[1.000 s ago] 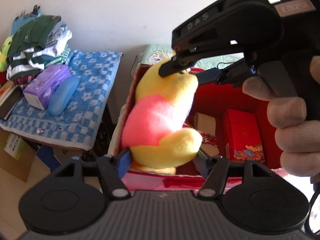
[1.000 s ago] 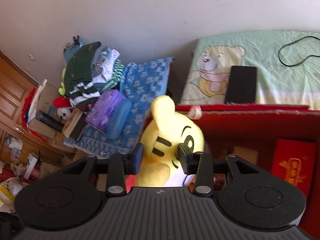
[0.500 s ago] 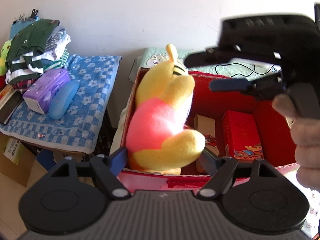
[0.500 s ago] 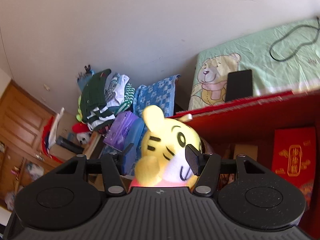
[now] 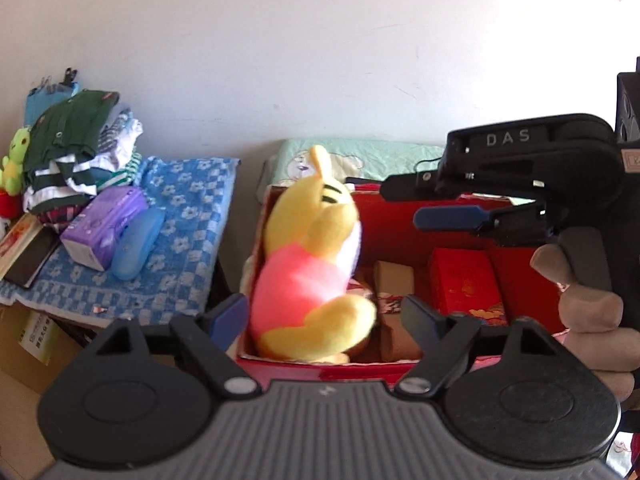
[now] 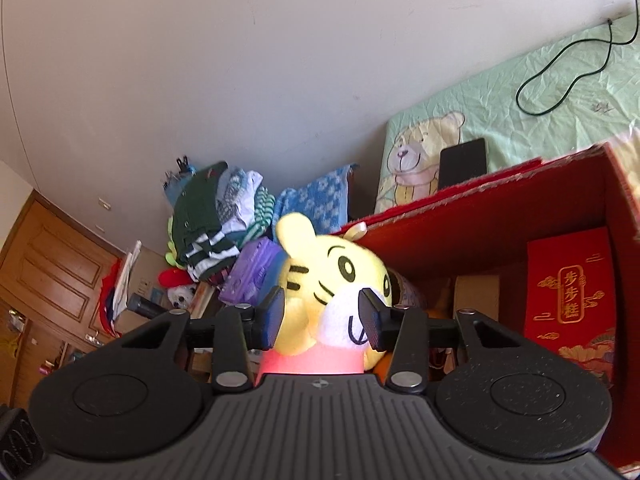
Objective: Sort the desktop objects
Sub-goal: 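Lift the tiger plush with the right gripper and carry it to the red box, then lower the tiger plush into the red box and open the right gripper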
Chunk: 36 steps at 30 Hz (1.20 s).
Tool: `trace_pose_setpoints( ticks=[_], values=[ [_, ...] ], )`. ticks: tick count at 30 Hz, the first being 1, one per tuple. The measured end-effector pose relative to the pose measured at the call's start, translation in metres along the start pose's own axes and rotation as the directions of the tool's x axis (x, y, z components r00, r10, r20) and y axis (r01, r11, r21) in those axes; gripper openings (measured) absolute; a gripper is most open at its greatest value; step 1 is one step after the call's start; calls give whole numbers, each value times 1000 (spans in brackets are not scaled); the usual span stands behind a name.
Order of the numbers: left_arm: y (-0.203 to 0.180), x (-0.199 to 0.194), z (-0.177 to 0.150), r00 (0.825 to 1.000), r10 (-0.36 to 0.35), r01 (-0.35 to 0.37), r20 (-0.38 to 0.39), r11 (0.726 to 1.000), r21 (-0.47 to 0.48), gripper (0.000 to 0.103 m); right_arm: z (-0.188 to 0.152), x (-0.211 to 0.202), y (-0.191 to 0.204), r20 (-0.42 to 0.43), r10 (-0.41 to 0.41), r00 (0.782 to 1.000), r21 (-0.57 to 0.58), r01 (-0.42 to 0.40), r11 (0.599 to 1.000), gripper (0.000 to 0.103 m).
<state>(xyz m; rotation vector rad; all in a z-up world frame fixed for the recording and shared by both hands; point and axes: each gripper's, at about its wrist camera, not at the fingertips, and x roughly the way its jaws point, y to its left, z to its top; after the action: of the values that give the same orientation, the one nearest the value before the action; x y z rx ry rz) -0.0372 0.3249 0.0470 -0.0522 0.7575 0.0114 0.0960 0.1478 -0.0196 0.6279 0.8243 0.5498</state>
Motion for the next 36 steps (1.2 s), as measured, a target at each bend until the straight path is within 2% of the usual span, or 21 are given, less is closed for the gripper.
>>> trace_pose_setpoints(
  ticks=[7, 15, 24, 30, 36],
  values=[
    [-34, 10, 6, 1000, 4, -3, -14, 997, 75, 77, -1, -24, -8, 53, -71, 996, -41, 73, 996, 45],
    [-53, 32, 3, 997, 39, -32, -62, 994, 106, 75, -9, -30, -33, 39, -82, 996, 17, 81, 997, 45],
    [-55, 47, 5, 994, 69, -58, -83, 990, 130, 76, -20, -16, -42, 14, -112, 994, 43, 112, 993, 45],
    [-48, 51, 5, 994, 72, -60, -87, 990, 124, 80, -27, 0, -39, -23, -111, 994, 25, 112, 993, 46],
    [-45, 52, 4, 994, 70, -58, -88, 990, 131, 78, -32, 13, -31, -48, -111, 993, -7, 111, 994, 46]
  ],
)
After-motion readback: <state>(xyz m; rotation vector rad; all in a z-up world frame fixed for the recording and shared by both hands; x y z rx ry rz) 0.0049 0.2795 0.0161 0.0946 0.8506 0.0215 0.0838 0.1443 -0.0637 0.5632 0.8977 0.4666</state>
